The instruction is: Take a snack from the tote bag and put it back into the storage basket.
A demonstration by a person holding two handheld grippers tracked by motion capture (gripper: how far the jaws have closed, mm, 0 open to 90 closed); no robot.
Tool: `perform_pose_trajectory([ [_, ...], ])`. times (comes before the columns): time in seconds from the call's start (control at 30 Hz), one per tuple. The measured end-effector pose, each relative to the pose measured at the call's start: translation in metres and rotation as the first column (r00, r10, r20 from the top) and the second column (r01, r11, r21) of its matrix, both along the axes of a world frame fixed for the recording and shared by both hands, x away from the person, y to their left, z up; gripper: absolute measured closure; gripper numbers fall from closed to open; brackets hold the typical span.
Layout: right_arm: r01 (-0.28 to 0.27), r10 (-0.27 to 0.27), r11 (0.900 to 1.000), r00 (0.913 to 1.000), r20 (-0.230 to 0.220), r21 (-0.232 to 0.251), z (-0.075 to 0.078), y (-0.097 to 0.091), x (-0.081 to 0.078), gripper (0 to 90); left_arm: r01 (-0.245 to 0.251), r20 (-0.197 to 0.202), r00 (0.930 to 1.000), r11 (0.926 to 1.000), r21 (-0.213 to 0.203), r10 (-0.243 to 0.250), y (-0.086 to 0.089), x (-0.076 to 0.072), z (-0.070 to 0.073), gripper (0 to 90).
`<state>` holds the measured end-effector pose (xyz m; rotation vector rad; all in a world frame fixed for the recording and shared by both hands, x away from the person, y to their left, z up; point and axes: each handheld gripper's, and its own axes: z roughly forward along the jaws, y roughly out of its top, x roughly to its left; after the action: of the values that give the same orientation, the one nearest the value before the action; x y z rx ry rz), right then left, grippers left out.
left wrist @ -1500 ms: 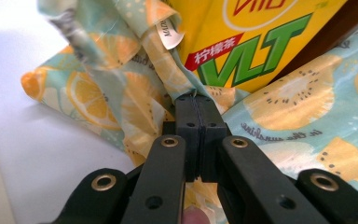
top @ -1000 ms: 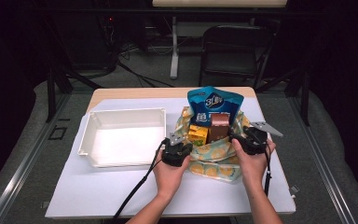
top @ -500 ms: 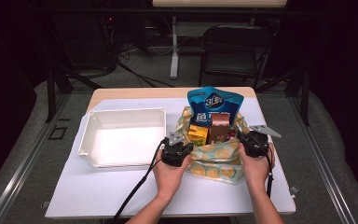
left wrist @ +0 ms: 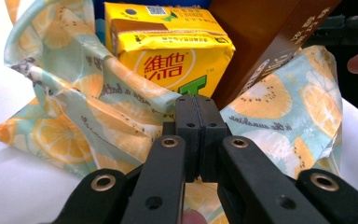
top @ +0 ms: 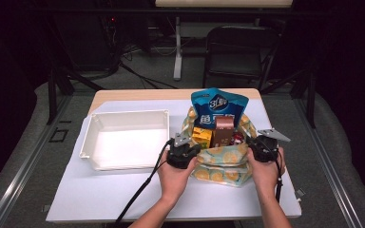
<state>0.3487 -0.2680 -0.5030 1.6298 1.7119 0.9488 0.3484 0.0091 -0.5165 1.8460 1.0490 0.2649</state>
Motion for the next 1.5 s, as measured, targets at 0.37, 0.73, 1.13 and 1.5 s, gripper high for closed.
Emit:
perform_pose_trajectory([
  [0.37, -0.026, 0.03, 0.9961, 0.998, -0.056, 0.085, -0.029, -0.011, 0.015, 90.0, 0.014, -0.059, 0.9981, 0.9999, 0.002, -0.014, -0.004, 0.006, -0.013, 89.9],
  [0.73, -0.071, 0.088, 0.9905, 0.9852, -0.147, 0.117, -0.058, -0.014, 0.025, 88.9, -0.006, -0.157, 0.9874, 0.9962, 0.087, 0.02, -0.006, 0.014, -0.048, 89.8],
  [1.13, -0.107, 0.101, 0.9895, 0.993, 0.061, 0.097, -0.023, -0.024, -0.006, 49.7, -0.055, 0.056, 0.997, 0.9981, 0.028, 0.053, 0.031, -0.01, 0.0, 59.6],
  [1.5, -0.141, 0.118, 0.9867, 0.9642, 0.237, 0.081, 0.019, -0.027, -0.023, 33.7, -0.099, 0.118, 0.9878, 0.9946, -0.032, 0.102, 0.05, 0.006, 0.036, 50.0],
])
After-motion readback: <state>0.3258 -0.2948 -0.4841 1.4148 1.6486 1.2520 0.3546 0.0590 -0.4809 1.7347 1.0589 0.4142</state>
